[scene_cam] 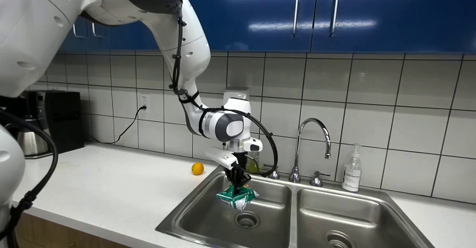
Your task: Move the Lays packet to the left counter
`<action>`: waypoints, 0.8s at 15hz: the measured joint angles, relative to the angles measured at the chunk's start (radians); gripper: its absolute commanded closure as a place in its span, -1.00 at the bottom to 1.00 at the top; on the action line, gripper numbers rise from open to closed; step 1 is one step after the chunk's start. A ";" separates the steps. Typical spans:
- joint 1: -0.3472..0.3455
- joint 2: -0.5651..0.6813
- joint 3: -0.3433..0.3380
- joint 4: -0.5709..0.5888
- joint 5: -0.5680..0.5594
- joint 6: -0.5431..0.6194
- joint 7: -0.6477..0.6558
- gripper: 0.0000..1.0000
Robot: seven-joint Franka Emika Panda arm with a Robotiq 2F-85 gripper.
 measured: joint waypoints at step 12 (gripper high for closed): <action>0.053 -0.260 0.101 -0.274 -0.027 -0.001 -0.100 1.00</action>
